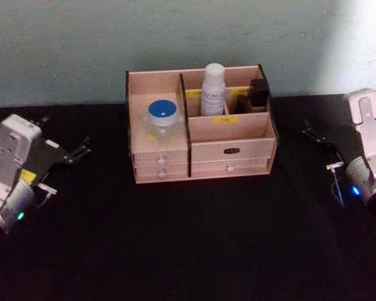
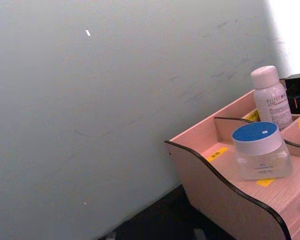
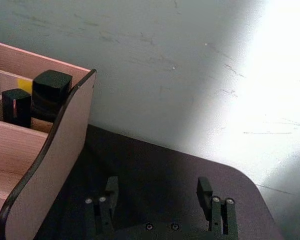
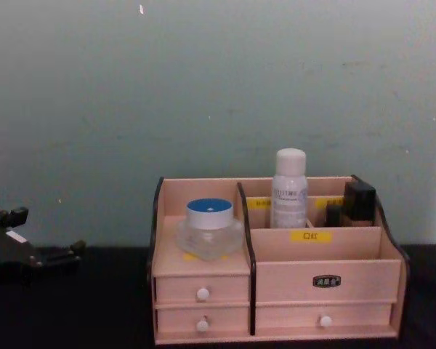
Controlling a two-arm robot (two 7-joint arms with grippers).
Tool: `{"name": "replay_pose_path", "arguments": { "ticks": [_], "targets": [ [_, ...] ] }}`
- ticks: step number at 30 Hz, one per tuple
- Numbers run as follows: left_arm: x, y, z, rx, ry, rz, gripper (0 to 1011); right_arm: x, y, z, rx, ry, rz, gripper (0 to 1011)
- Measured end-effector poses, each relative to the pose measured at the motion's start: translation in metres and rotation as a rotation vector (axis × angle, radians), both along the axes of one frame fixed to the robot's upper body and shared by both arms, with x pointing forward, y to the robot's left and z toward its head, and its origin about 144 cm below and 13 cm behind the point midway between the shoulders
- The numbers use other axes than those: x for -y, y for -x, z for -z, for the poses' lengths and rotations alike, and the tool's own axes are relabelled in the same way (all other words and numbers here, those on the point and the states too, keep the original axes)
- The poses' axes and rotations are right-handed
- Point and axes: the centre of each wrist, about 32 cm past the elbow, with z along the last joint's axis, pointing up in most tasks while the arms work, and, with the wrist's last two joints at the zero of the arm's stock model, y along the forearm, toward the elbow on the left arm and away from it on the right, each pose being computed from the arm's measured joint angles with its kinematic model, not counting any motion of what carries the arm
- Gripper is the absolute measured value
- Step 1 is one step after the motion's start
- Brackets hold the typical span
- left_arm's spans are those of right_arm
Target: Pick up the facial cleanser and watermelon frost from the table and place them into the tiered storage box.
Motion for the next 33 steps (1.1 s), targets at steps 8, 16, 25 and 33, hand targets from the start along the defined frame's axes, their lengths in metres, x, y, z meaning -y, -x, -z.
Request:
{"name": "replay_pose_path", "arguments": {
  "ticks": [8,16,25,33],
  "targets": [
    [0.0000,0.0000,0.0000,0.000,0.000,0.000,1001,0.0000,0.0000,0.0000,0.000,0.000,0.000,1002],
    [0.0000,0.0000,0.0000,0.000,0.000,0.000,1001,0.0000,0.0000,0.0000,0.000,-0.001,0.000,1002],
    [0.0000,0.0000,0.0000,0.000,0.000,0.000,1001,0.0000,0.0000,0.0000,0.000,-0.001,0.000,1003],
    [0.0000,0.0000,0.0000,0.000,0.000,0.000,1001,0.0001,0.0000,0.0000,0.000,-0.001,0.000,1003]
  ]
}}
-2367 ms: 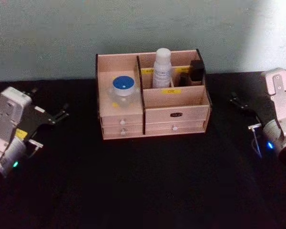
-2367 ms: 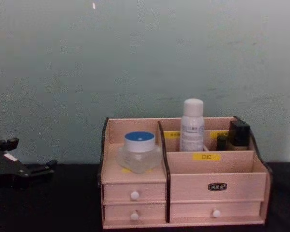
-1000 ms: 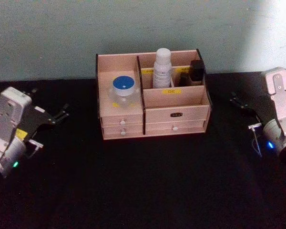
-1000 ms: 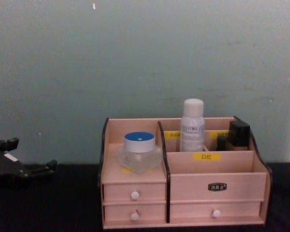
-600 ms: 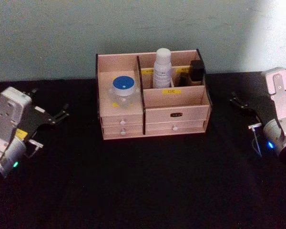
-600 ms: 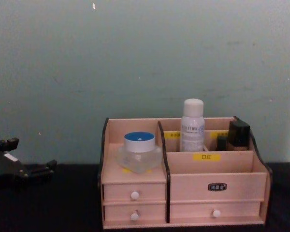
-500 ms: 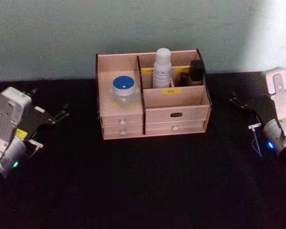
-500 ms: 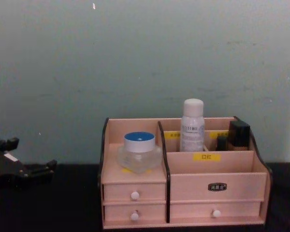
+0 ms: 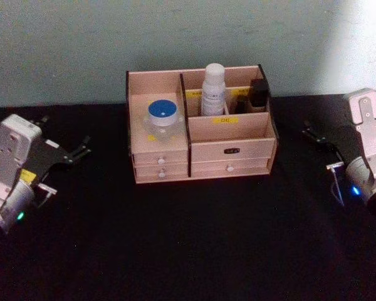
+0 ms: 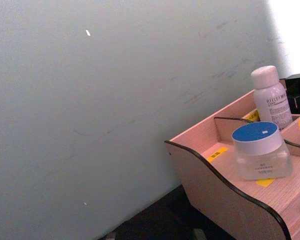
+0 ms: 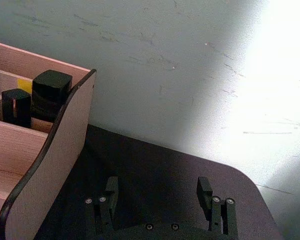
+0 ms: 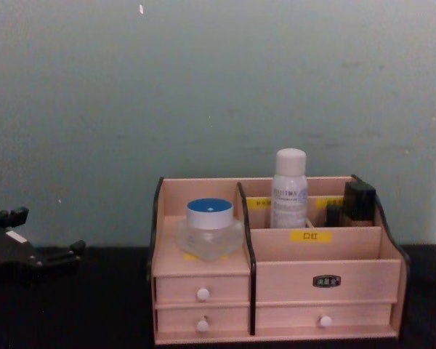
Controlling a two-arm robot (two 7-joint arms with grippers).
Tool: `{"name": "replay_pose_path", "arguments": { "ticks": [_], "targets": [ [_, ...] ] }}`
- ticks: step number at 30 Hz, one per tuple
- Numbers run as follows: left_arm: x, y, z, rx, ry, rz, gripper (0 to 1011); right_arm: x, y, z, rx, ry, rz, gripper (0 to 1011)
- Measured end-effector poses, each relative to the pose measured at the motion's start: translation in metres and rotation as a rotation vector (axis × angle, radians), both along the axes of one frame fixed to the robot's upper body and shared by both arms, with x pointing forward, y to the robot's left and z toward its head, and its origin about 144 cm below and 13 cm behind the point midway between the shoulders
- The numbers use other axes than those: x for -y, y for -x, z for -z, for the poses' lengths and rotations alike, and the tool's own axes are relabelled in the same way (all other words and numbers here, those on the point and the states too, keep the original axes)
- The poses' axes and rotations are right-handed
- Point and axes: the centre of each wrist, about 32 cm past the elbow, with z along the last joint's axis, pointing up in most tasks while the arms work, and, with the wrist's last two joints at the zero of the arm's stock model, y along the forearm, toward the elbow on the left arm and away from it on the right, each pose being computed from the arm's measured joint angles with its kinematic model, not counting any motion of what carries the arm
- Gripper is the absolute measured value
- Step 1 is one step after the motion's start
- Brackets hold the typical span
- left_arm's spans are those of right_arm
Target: Pick up the facial cleanser and watermelon frost from the table and place them into the tiered storage box.
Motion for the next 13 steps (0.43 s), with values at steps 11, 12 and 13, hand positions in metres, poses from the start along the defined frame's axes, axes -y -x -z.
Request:
{"name": "replay_pose_path", "arguments": {
  "ticks": [11,12,13],
  "targets": [
    [0.0000,0.0000,0.0000,0.000,0.000,0.000,1001,0.0000,0.0000,0.0000,0.000,0.000,0.000,1003],
    [0.0000,0.0000,0.0000,0.000,0.000,0.000,1001,0.0000,0.0000,0.0000,0.000,0.000,0.000,1002],
    [0.0000,0.0000,0.0000,0.000,0.000,0.000,1001,0.0000,0.0000,0.0000,0.000,0.000,0.000,1003]
  ]
}}
